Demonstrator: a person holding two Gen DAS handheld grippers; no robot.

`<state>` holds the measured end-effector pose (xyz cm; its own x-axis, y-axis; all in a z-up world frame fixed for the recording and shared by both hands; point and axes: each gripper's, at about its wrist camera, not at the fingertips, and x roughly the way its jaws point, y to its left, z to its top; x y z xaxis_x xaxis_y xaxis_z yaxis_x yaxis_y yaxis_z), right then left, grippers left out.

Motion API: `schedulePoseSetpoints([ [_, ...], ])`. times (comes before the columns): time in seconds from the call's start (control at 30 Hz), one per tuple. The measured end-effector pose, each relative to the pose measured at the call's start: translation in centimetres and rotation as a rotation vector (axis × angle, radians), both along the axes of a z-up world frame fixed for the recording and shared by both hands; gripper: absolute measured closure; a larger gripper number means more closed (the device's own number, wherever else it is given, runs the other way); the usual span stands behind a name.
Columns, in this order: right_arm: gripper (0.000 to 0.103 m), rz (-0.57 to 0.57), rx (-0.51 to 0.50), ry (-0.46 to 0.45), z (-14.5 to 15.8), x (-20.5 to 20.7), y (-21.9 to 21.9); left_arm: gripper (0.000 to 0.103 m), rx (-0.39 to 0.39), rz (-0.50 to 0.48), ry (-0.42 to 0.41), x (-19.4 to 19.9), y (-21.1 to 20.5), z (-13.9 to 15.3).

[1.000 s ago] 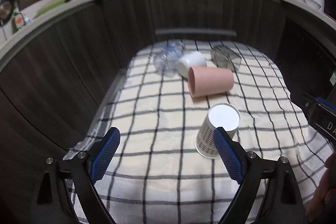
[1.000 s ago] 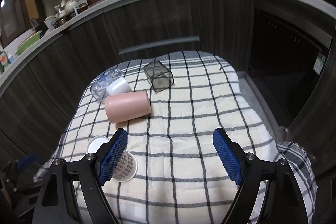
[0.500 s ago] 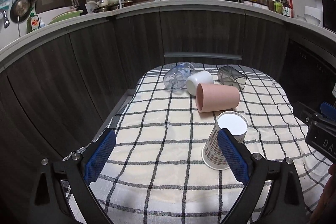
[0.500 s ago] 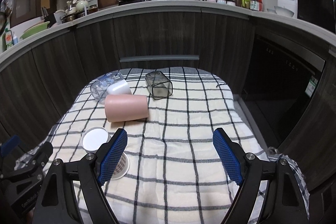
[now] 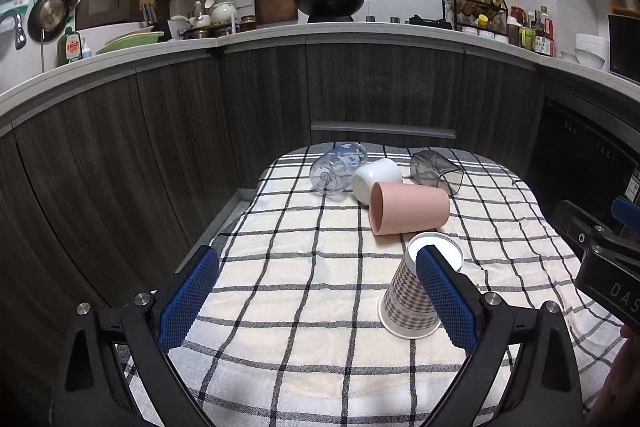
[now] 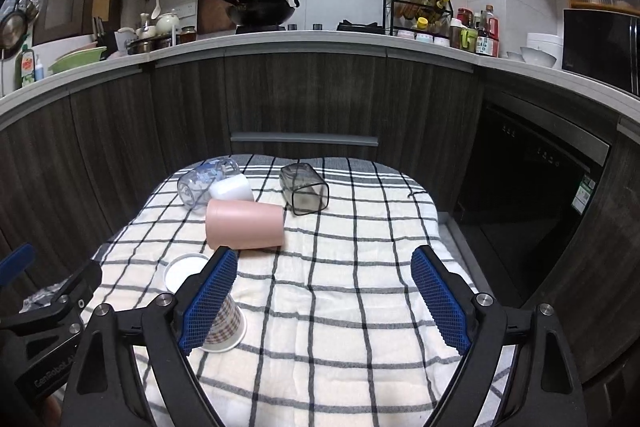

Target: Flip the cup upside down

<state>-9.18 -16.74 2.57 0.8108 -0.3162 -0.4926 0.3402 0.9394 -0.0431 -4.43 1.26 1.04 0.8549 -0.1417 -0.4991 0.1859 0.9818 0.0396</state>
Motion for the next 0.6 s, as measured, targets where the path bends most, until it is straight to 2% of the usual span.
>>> schedulePoseSetpoints([
  [0.6, 0.014, -0.006, 0.005, -0.013, 0.22, -0.51, -0.07, 0.001, -0.008, 0.011, -0.005, -0.28, 0.20, 0.23],
])
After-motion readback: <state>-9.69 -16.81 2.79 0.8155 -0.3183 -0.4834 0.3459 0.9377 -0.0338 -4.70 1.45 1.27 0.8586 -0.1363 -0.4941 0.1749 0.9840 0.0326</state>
